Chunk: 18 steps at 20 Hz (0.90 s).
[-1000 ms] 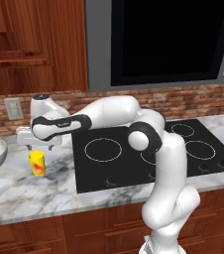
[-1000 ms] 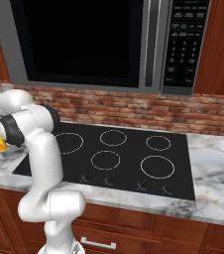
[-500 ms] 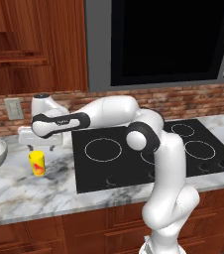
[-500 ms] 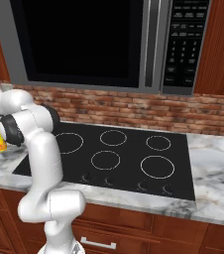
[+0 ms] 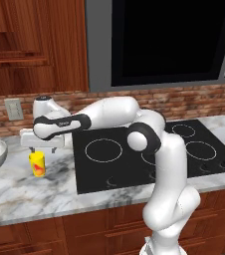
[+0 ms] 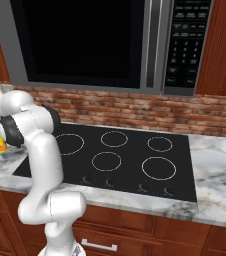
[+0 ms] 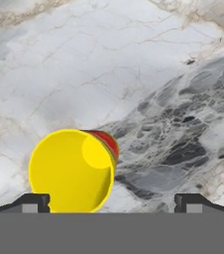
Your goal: Pick the cup and bowl from the counter and place them on the counter next to the sink.
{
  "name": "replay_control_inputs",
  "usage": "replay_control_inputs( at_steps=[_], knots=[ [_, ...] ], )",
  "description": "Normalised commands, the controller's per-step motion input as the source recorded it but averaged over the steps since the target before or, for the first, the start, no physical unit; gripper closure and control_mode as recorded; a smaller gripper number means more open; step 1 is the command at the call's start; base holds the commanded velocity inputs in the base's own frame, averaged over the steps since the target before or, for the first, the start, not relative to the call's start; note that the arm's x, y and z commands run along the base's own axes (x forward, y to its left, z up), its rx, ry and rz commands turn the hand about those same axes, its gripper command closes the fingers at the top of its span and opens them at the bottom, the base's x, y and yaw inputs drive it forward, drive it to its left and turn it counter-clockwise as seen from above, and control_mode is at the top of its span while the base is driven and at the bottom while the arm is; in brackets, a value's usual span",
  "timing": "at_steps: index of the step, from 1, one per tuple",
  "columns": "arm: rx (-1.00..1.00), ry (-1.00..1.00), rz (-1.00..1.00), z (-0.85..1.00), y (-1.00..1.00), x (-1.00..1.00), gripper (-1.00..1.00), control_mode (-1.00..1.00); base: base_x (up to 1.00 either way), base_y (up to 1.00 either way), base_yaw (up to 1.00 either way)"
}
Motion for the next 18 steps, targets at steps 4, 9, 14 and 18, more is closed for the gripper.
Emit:
replay_control_inputs(
  at_steps=[4,9,14,18],
  knots=[
    [0.00,0.00,0.00,-0.03,0.00,-0.01,-1.00,-1.00,0.00,0.00,0.00],
    [0.00,0.00,0.00,-0.03,0.00,0.03,-1.00,-1.00,0.00,0.00,0.00],
    [0.00,0.00,0.00,-0.11,0.00,0.10,-1.00,-1.00,0.00,0.00,0.00],
    [0.00,0.00,0.00,-0.22,0.00,0.06,-1.00,-1.00,0.00,0.00,0.00]
  ],
)
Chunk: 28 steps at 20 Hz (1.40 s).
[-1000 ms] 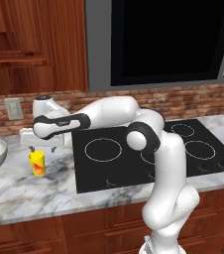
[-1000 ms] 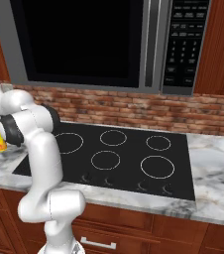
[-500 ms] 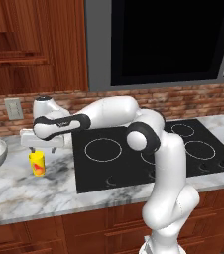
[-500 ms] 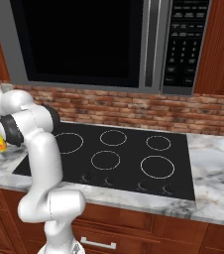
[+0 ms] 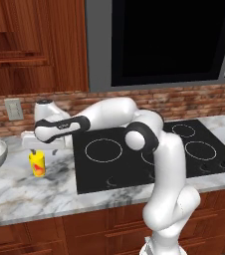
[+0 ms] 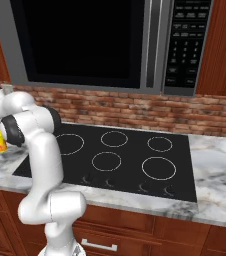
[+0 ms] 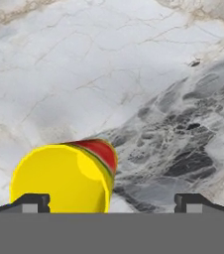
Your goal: Pick the cup and bowl from the counter and place them on the counter next to the sink.
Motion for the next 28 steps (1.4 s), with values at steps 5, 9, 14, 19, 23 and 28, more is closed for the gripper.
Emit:
replay_control_inputs(
  at_steps=[5,9,14,19,23,28],
  knots=[
    [0.00,0.00,0.00,-0.23,0.00,0.10,-1.00,-1.00,0.00,0.00,0.00],
    [-0.01,0.00,0.00,-0.22,0.06,0.14,-1.00,-1.00,0.00,0.00,0.00],
    [-0.01,0.00,0.00,-0.21,0.03,0.12,-1.00,-1.00,0.00,0.00,0.00],
    [0.00,0.00,0.00,-0.22,0.00,0.12,-1.00,-1.00,0.00,0.00,0.00],
    [0.00,0.00,0.00,-0.14,0.00,0.04,-1.00,-1.00,0.00,0.00,0.00],
    [0.00,0.00,0.00,0.00,0.00,0.00,-1.00,-1.00,0.00,0.00,0.00]
  ],
)
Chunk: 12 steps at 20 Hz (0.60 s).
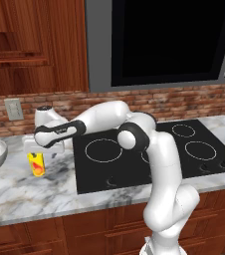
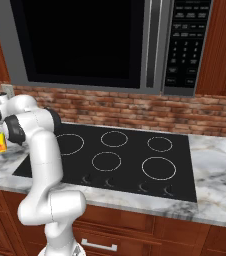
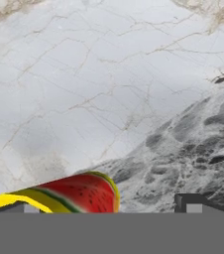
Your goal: Pick the cup and bowl from the counter and place them on the counter next to the sink.
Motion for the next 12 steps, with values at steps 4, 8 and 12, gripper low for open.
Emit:
replay_control_inputs(
  at_steps=[4,8,12],
  knots=[
    [0.00,0.00,0.00,0.00,0.00,0.00,1.00,-1.00,0.00,0.00,0.00],
    [0.00,0.00,0.00,0.00,0.00,0.00,1.00,-1.00,0.00,0.00,0.00],
    [0.00,0.00,0.00,0.00,0.00,0.00,1.00,-1.00,0.00,0.00,0.00]
  ],
)
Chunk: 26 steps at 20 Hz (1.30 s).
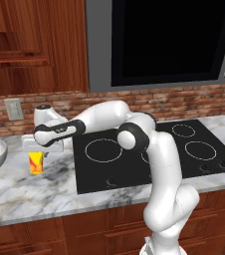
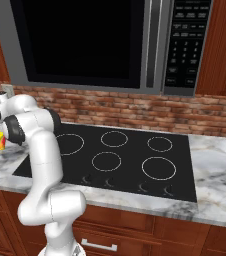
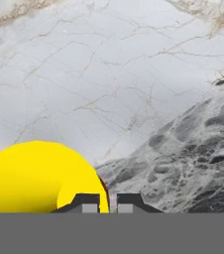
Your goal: Pick the cup and bowl from the counter and place them on the counter next to the sink.
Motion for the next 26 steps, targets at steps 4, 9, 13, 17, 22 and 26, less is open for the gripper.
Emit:
replay_control_inputs(
  at_steps=[4,9,13,17,22,26],
  knots=[
    [0.00,0.00,0.00,0.00,0.00,0.00,1.00,-1.00,0.00,0.00,0.00],
    [0.00,0.00,0.00,0.00,0.00,0.00,1.00,-1.00,0.00,0.00,0.00],
    [0.00,-0.02,0.00,0.00,0.00,-0.04,1.00,-1.00,0.00,0.00,0.00],
    [0.00,-0.07,0.05,-0.01,-0.01,-0.35,1.00,-1.00,0.00,0.00,0.00],
    [0.00,-0.13,0.08,0.00,-0.17,-0.57,1.00,-1.00,0.00,0.00,0.00],
    [0.04,-0.16,0.09,0.16,-0.31,-0.77,1.00,-1.00,0.00,0.00,0.00]
  ],
)
